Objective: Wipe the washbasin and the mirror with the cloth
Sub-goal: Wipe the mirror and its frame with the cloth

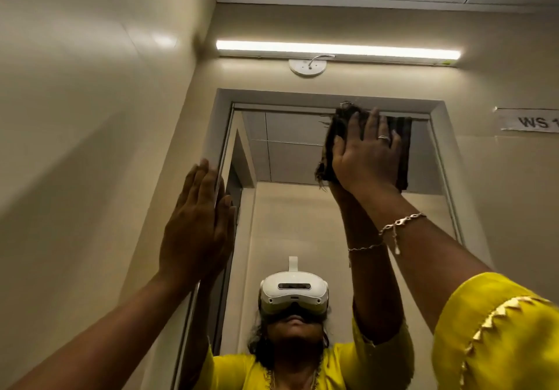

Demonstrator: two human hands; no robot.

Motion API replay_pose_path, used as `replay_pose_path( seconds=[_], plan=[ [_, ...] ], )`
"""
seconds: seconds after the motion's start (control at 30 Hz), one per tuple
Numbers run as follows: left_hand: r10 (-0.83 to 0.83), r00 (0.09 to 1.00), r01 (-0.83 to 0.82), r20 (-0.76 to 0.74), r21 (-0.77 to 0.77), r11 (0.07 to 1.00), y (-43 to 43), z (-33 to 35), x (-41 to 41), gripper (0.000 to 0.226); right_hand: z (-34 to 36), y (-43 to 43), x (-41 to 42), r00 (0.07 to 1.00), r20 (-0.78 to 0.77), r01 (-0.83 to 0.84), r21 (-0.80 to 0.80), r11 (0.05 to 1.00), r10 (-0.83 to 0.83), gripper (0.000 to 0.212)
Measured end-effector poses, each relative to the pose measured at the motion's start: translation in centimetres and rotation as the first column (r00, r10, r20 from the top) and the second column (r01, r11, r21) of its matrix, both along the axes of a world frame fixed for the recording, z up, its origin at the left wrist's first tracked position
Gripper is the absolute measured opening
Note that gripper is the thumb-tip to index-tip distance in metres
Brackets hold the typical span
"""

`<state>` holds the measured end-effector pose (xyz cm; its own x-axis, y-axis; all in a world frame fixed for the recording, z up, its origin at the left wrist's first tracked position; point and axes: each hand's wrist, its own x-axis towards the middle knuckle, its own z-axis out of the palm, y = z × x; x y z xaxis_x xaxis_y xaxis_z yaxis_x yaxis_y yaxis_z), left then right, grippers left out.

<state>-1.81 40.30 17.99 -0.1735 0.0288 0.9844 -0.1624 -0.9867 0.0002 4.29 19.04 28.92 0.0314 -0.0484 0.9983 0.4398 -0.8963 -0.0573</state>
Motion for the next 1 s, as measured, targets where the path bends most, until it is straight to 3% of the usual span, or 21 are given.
replay_pose_path(
  seconds=[0.23,0.43,0.67,1.0],
  plan=[
    [-0.024,1.0,0.024,0.005,-0.055,0.998,-0.1,-0.1,-0.2,0.059,-0.1,5.0,-1.9,0.999,0.014,-0.032,-0.064,0.997,0.033,0.058],
    [-0.025,0.999,0.031,0.032,-0.204,0.978,-0.2,-0.2,-0.1,0.061,0.3,9.3,-3.3,0.997,0.024,-0.066,-0.137,0.988,0.07,0.059],
    [-0.085,0.994,0.102,0.061,-0.383,0.918,0.0,-0.6,-0.1,0.048,0.8,12.6,-4.3,0.994,0.046,-0.081,-0.24,0.967,0.094,0.059],
    [-0.213,0.977,0.188,-0.005,-0.448,0.874,0.2,-0.8,-0.7,0.044,0.9,12.7,-4.3,0.988,0.128,-0.029,-0.406,0.913,0.089,0.055]
  ],
)
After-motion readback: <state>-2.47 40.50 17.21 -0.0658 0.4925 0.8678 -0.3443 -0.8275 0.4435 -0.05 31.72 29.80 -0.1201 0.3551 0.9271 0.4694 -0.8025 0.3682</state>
